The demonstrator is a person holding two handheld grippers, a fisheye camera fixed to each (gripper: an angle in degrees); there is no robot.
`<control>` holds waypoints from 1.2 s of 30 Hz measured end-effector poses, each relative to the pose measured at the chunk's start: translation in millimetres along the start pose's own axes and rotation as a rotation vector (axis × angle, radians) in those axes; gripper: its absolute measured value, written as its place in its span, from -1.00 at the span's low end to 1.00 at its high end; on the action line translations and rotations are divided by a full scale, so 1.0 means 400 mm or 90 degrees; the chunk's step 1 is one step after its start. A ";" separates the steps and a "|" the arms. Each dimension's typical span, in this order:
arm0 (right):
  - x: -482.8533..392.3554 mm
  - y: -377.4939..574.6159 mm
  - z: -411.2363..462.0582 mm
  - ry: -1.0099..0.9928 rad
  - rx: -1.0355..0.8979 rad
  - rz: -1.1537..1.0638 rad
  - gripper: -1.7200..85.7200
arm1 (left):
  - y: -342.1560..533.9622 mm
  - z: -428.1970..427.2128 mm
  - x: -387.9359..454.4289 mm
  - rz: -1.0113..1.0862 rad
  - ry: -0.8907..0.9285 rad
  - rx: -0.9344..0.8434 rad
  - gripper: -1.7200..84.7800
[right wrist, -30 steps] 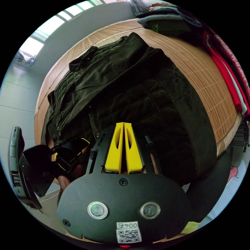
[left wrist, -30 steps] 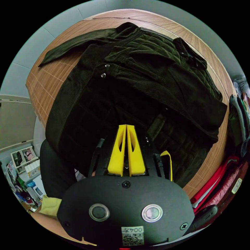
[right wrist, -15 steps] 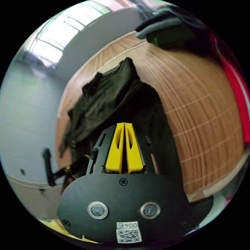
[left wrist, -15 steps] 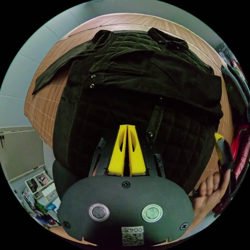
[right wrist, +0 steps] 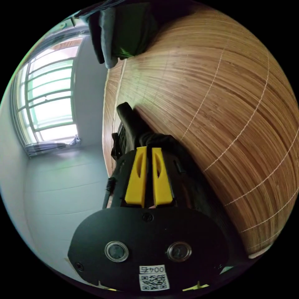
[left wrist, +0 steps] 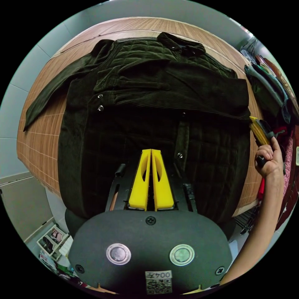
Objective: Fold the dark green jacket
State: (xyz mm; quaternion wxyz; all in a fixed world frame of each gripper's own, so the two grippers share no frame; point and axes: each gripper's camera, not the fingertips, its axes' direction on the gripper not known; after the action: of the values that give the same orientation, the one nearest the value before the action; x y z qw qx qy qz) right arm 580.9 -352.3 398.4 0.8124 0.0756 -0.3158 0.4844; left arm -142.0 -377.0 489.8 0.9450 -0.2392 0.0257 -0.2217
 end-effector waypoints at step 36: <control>-0.049 0.251 0.107 0.296 -0.018 -0.456 -0.98 | -0.050 0.015 -0.093 0.082 0.233 0.011 -0.95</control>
State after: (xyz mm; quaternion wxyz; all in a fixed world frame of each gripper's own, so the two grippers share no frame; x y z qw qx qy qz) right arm 471.8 -332.9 402.4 0.9798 0.0583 -0.0848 0.1714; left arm -182.5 -373.9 502.3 0.9389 -0.1846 0.2103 -0.2007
